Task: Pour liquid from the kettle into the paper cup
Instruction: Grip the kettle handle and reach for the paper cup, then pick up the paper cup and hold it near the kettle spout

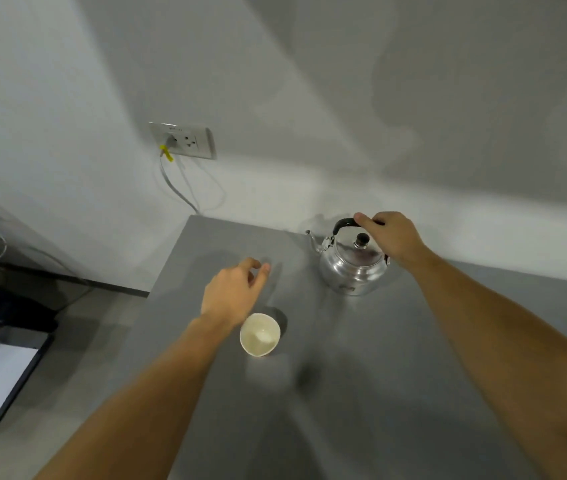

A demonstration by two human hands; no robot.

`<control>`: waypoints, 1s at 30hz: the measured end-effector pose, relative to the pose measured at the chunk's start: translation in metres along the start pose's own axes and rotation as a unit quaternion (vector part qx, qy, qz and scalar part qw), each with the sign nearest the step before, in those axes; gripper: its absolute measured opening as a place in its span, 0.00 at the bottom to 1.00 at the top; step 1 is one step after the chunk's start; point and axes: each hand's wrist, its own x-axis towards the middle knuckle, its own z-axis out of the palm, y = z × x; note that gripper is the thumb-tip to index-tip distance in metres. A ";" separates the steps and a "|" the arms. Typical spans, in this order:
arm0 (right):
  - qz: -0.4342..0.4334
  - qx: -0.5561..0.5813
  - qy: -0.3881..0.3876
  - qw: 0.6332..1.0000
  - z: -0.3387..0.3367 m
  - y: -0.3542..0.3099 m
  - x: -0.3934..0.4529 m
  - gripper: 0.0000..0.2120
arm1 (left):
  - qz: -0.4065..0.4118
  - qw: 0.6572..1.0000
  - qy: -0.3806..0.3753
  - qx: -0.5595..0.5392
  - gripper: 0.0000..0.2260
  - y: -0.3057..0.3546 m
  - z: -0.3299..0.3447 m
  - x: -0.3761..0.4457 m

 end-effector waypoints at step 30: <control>-0.112 -0.112 -0.020 0.987 -0.002 -0.079 -0.150 0.28 | -0.060 0.975 -0.152 -0.148 0.31 -0.073 0.041 -0.101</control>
